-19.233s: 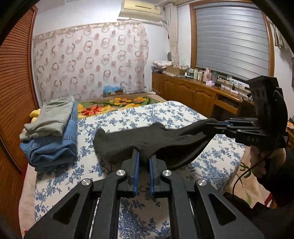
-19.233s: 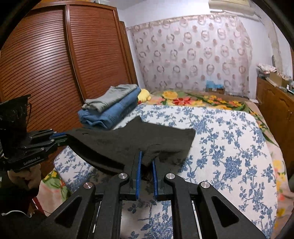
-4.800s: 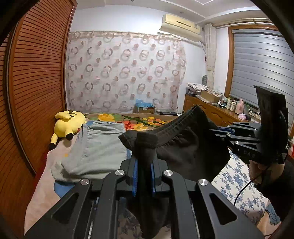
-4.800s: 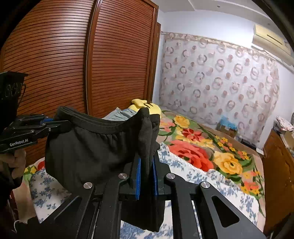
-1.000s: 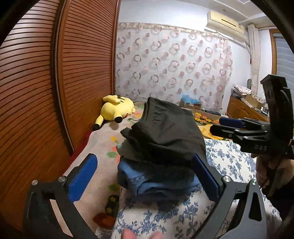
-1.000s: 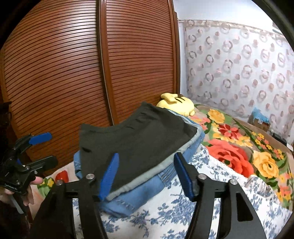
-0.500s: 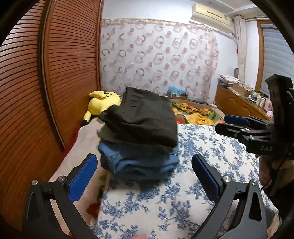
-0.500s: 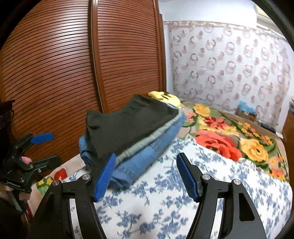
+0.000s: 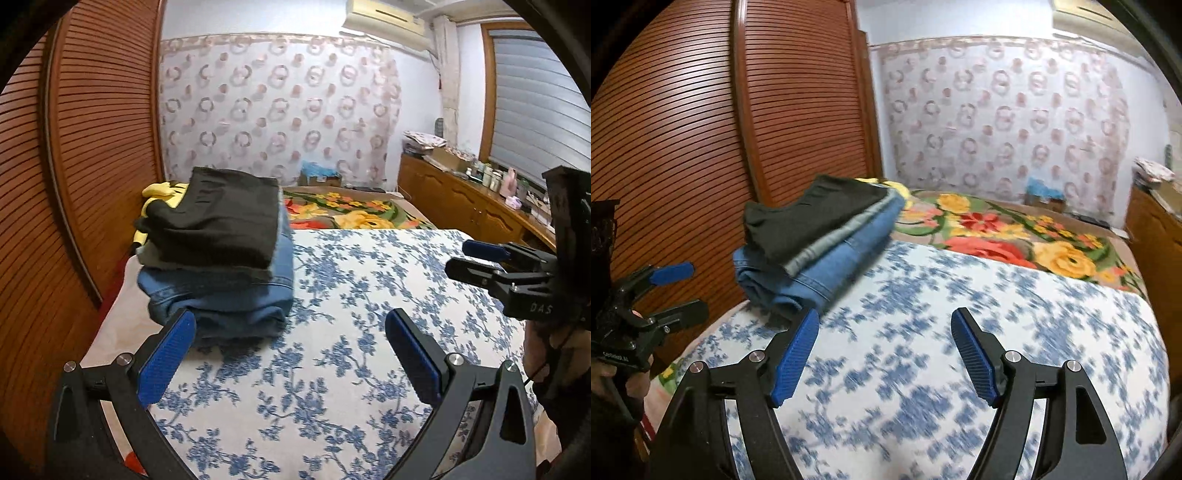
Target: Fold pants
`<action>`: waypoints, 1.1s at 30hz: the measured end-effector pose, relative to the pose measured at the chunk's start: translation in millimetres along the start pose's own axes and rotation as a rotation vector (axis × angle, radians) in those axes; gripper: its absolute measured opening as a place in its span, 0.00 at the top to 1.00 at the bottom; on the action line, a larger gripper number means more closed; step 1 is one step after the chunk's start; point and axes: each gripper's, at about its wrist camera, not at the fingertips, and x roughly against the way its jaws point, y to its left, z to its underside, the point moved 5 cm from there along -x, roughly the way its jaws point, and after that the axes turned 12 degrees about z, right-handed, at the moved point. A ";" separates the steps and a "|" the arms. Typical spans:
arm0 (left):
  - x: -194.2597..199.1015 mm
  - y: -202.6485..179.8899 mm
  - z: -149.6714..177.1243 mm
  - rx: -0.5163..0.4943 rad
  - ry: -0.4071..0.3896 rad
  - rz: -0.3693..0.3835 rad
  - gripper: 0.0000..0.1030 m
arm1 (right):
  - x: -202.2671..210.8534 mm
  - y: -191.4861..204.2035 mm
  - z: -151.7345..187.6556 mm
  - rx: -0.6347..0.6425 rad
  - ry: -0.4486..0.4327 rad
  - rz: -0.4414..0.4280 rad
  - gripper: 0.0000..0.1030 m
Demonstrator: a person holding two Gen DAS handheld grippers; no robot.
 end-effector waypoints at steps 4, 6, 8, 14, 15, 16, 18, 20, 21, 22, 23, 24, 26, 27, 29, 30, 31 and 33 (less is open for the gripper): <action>-1.6 -16.1 2.6 -0.012 0.006 0.028 0.00 | 19.4 -5.2 8.9 -0.014 0.003 0.036 0.26; -2.6 -22.1 5.5 -0.021 0.014 0.035 0.01 | 31.8 -8.0 14.2 -0.024 -0.001 0.043 0.26; -3.1 -29.5 8.5 -0.026 0.021 0.046 0.00 | 42.6 -8.8 15.8 -0.036 -0.006 0.047 0.26; -3.3 -51.9 14.2 -0.043 0.038 0.075 0.01 | 71.1 -11.6 30.5 -0.069 -0.030 0.083 0.24; -3.5 -55.7 14.9 -0.048 0.040 0.079 0.00 | 74.6 -13.8 32.6 -0.073 -0.032 0.092 0.24; -3.7 -60.6 15.3 -0.054 0.043 0.082 0.00 | 78.2 -17.3 35.3 -0.079 -0.034 0.104 0.24; -3.2 -66.8 15.4 -0.059 0.044 0.088 0.01 | 85.4 -22.8 40.1 -0.090 -0.037 0.131 0.24; -2.7 -73.1 14.7 -0.062 0.041 0.096 0.01 | 93.3 -28.1 44.3 -0.106 -0.036 0.150 0.24; -2.3 -76.6 14.1 -0.062 0.037 0.100 0.00 | 97.7 -29.7 45.7 -0.110 -0.036 0.159 0.24; -1.7 -79.2 13.0 -0.063 0.033 0.102 0.00 | 102.7 -32.6 46.9 -0.112 -0.038 0.173 0.24; -2.1 -81.1 11.6 -0.063 0.030 0.103 0.01 | 106.7 -34.7 46.8 -0.113 -0.041 0.187 0.24; -1.3 -84.2 9.3 -0.064 0.025 0.106 0.01 | 110.3 -36.4 46.7 -0.115 -0.044 0.197 0.24; 0.5 -88.4 3.2 -0.067 0.013 0.108 0.01 | 119.1 -39.2 44.8 -0.124 -0.051 0.215 0.24; 1.2 -90.1 1.1 -0.068 0.007 0.109 0.00 | 124.0 -40.8 44.0 -0.130 -0.055 0.223 0.24; 5.8 -94.5 -6.1 -0.073 -0.011 0.114 0.00 | 135.0 -43.3 41.1 -0.139 -0.070 0.237 0.24; 8.3 -96.7 -10.2 -0.075 -0.020 0.114 0.01 | 137.4 -44.1 40.8 -0.141 -0.075 0.244 0.24; 9.9 -98.1 -13.1 -0.077 -0.026 0.115 0.01 | 142.3 -44.9 39.7 -0.145 -0.083 0.254 0.24; 13.2 -100.8 -19.3 -0.080 -0.036 0.119 0.00 | 152.5 -46.6 37.2 -0.152 -0.102 0.262 0.24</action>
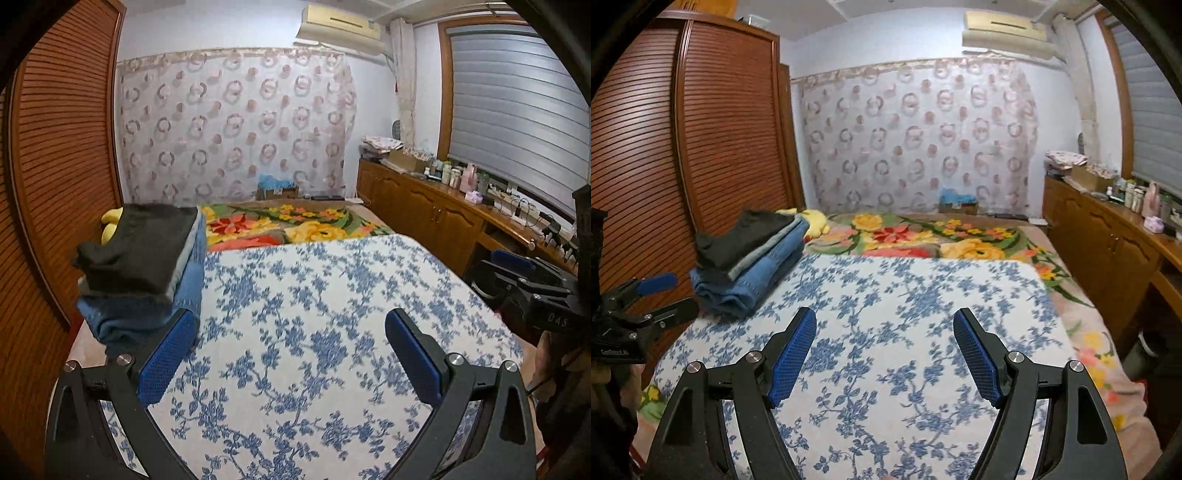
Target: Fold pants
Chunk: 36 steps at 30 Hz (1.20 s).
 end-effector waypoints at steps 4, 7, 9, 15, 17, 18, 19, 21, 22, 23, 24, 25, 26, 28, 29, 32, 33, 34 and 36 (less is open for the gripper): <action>8.7 -4.8 -14.0 -0.011 -0.028 -0.008 0.00 | 15.2 -2.6 -6.0 -0.014 -0.031 0.025 0.22; 15.4 -6.7 -20.0 -0.010 -0.050 -0.010 0.00 | 25.9 -3.2 -8.4 -0.020 -0.052 0.036 0.22; 20.2 -7.5 -23.0 -0.008 -0.060 -0.011 0.00 | 31.8 -4.1 -9.5 -0.024 -0.063 0.033 0.22; 34.2 -14.9 -28.5 -0.021 -0.095 -0.010 0.00 | 30.4 -6.1 -7.9 -0.022 -0.084 0.050 0.21; 36.3 -15.9 -29.6 -0.025 -0.101 -0.014 0.00 | 26.9 -6.1 -6.6 -0.024 -0.083 0.050 0.21; 37.2 -16.2 -29.6 -0.028 -0.104 -0.016 0.00 | 26.0 -6.4 -6.0 -0.024 -0.083 0.049 0.21; 37.5 -16.0 -29.5 -0.029 -0.105 -0.018 0.00 | 26.0 -6.4 -5.8 -0.023 -0.083 0.049 0.21; 37.3 -16.5 -29.1 -0.028 -0.107 -0.021 0.00 | 25.2 -7.0 -5.7 -0.020 -0.083 0.050 0.21; 37.2 -16.3 -29.0 -0.027 -0.107 -0.021 0.00 | 24.3 -7.7 -5.9 -0.020 -0.082 0.049 0.21; 37.2 -16.3 -28.9 -0.028 -0.106 -0.023 0.00 | 23.8 -8.0 -6.4 -0.020 -0.081 0.048 0.21; 37.5 -16.1 -28.9 -0.027 -0.107 -0.026 0.00 | 24.1 -8.4 -6.7 -0.020 -0.080 0.048 0.21; 37.6 -15.7 -28.8 -0.025 -0.107 -0.028 0.01 | 24.0 -8.5 -6.7 -0.019 -0.081 0.048 0.21; 37.4 -15.3 -28.5 -0.024 -0.107 -0.028 0.00 | 23.4 -8.6 -6.7 -0.020 -0.080 0.048 0.21; 37.3 -15.0 -28.4 -0.023 -0.107 -0.029 0.00 | 24.5 -8.7 -6.8 -0.020 -0.079 0.046 0.21; 37.3 -14.9 -28.4 -0.024 -0.107 -0.029 0.00 | 24.2 -8.7 -7.0 -0.019 -0.079 0.046 0.21; 36.3 -14.1 -26.8 -0.020 -0.103 -0.032 0.00 | 23.4 -9.0 -6.8 -0.018 -0.078 0.046 0.21; 36.0 -14.0 -26.3 -0.019 -0.101 -0.033 0.00 | 22.8 -9.3 -7.0 -0.018 -0.078 0.045 0.21; 35.3 -13.9 -25.7 -0.017 -0.101 -0.034 0.00 | 22.5 -9.7 -7.0 -0.018 -0.078 0.045 0.21; 35.1 -13.4 -24.8 -0.015 -0.100 -0.035 0.00 | 22.0 -10.2 -6.9 -0.017 -0.078 0.045 0.21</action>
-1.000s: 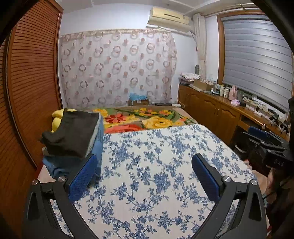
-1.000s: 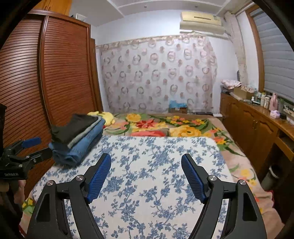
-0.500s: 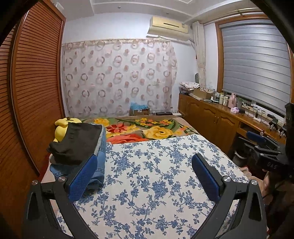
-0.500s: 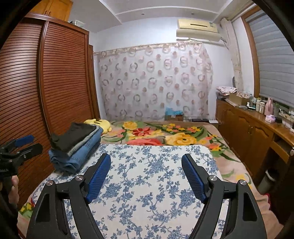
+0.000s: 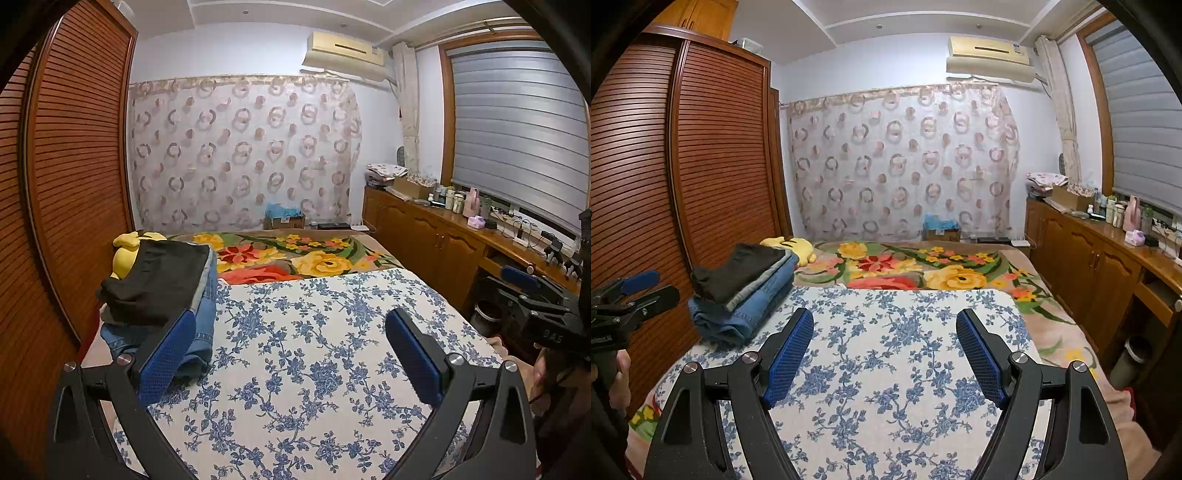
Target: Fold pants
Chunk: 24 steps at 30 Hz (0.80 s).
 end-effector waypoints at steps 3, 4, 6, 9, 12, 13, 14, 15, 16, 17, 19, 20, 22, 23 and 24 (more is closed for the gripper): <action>-0.1 0.5 -0.4 -0.001 -0.001 0.001 0.00 | 0.1 0.1 0.0 -0.001 -0.001 0.001 0.21; -0.2 0.2 0.0 -0.001 -0.001 0.001 0.00 | -0.1 -0.3 0.0 -0.002 -0.002 0.000 0.21; 0.0 0.7 -0.4 -0.001 0.000 0.001 0.00 | -0.8 -1.2 0.3 -0.003 -0.003 0.000 0.21; 0.0 0.7 -0.4 -0.001 -0.001 0.001 0.00 | -0.9 -1.4 0.4 -0.004 -0.004 0.000 0.21; 0.1 0.9 -0.5 -0.001 -0.001 0.001 0.00 | -0.4 -1.7 1.2 -0.005 -0.006 0.000 0.21; 0.1 1.0 -0.2 -0.001 -0.001 0.000 0.00 | -0.5 -1.7 1.2 -0.005 -0.006 0.001 0.21; 0.0 1.0 -0.3 -0.001 -0.001 0.001 0.00 | -0.6 -1.8 1.3 -0.004 -0.005 0.000 0.21; 0.1 1.0 -0.1 -0.001 -0.001 0.000 0.00 | -0.8 -2.0 1.2 -0.004 -0.005 0.000 0.21; 0.2 1.1 -0.1 0.000 -0.001 0.000 0.00 | -1.0 -2.1 1.1 -0.004 -0.005 0.000 0.21; 0.2 1.0 -0.5 -0.001 -0.001 0.001 0.00 | -0.9 -1.9 1.3 -0.004 -0.004 0.000 0.21; 0.2 1.0 -0.3 -0.001 0.000 0.001 0.00 | -1.3 -2.2 1.5 -0.002 -0.004 -0.001 0.21; 0.2 1.1 -0.2 0.000 0.000 0.001 0.00 | -1.4 -2.4 1.3 -0.003 -0.004 0.000 0.21; 0.3 1.0 -0.4 0.000 -0.001 0.001 0.00 | -1.2 -2.1 1.6 -0.003 -0.004 0.000 0.21; 0.4 1.0 -0.5 -0.001 -0.001 0.001 0.00 | -1.4 -2.3 1.4 -0.003 -0.005 -0.001 0.21; 0.5 1.1 -0.3 -0.001 -0.002 0.000 0.00 | -1.2 -2.0 1.5 -0.003 -0.005 0.000 0.21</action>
